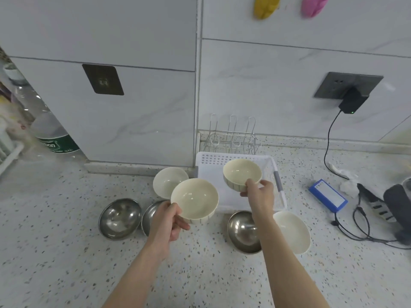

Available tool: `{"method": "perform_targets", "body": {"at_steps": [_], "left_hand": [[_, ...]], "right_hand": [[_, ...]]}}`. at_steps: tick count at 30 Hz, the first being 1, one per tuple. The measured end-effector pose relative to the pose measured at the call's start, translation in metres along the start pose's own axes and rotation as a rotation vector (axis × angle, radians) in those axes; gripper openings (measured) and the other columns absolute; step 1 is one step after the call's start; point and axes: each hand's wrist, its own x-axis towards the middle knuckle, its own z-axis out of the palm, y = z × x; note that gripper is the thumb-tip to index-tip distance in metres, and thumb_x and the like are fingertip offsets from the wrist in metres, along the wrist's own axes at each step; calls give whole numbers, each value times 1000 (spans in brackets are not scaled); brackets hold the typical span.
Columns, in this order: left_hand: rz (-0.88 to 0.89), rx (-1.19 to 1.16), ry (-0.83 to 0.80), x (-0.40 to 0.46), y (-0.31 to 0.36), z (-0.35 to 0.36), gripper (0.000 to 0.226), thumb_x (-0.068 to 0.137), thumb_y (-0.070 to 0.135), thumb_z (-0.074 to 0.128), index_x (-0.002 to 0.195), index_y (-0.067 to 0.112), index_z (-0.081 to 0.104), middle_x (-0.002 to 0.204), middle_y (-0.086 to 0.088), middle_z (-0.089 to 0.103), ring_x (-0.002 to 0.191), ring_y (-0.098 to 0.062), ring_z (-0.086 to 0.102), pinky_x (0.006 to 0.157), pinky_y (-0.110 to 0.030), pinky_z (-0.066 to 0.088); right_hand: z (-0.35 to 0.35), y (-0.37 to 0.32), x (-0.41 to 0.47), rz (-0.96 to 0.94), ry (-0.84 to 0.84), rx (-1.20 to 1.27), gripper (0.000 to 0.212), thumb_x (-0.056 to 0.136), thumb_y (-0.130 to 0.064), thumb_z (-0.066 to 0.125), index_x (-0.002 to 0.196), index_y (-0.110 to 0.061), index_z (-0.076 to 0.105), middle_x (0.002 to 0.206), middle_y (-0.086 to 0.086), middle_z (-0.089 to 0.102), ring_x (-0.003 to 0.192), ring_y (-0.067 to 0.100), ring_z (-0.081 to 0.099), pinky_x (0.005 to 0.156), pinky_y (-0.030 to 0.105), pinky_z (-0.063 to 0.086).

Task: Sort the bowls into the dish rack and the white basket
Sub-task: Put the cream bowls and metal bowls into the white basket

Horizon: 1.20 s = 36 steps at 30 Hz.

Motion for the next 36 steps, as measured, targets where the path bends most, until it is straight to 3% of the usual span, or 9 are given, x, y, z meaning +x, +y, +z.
{"method": "perform_targets", "body": {"at_steps": [4,8,11,19,23,25,27,31,36], "left_hand": [[-29,-2,20,15,8,0,19,86,7,47,102,4,57,56,-21,61,42,-16,29,34,-16,18],[-43,6,6,25,21,8,15,89,5,47,103,2,54,59,-23,60,31,-10,30,31,-18,19],[-47,23,-15,37,27,15,16,91,5,45,105,2,53,61,-22,60,32,-9,37,32,-18,21],[-73,77,-31,71,28,25,19,87,6,44,105,4,53,57,-24,61,31,-12,25,33,-18,19],[-67,115,-47,80,30,34,14,86,6,46,99,7,52,58,-24,63,35,-14,24,36,-20,18],[-52,144,-62,85,32,40,16,85,6,47,99,9,53,60,-24,65,35,-14,24,36,-19,19],[-27,186,-81,89,35,47,19,85,8,48,102,13,54,62,-22,68,33,-12,27,35,-19,22],[-6,235,-115,101,39,64,23,85,12,50,107,19,56,65,-19,71,35,-9,39,36,-20,26],[-31,337,-175,115,43,73,29,84,20,51,112,25,54,69,-13,74,40,-10,42,38,-20,29]], "right_hand": [[22,2,24,24,-125,-131,48,85,-28,54,128,-12,41,82,6,73,74,10,67,56,27,38],[38,5,41,101,-215,-132,41,87,-21,53,126,-16,41,80,3,69,75,18,71,58,28,38],[48,7,48,108,-233,-134,40,85,-17,54,123,-18,41,88,5,68,71,17,72,56,27,40],[68,18,62,105,-280,-134,42,85,-10,54,124,-20,45,82,2,67,60,14,67,55,28,48],[63,16,61,134,-355,-195,45,94,-29,51,137,-22,41,86,7,70,51,14,57,45,21,42],[53,10,61,94,-294,-338,50,97,-45,42,141,-21,40,93,6,72,67,18,66,62,29,51],[41,6,58,11,-169,-414,47,98,-53,32,133,-26,46,89,0,73,83,17,66,73,34,49],[32,-6,38,-99,-183,-219,34,99,-52,28,92,-36,57,62,-8,72,77,5,62,63,27,40],[33,-12,33,-158,-245,-294,19,92,-31,52,109,-26,60,67,-3,71,69,12,65,59,28,44]]}}
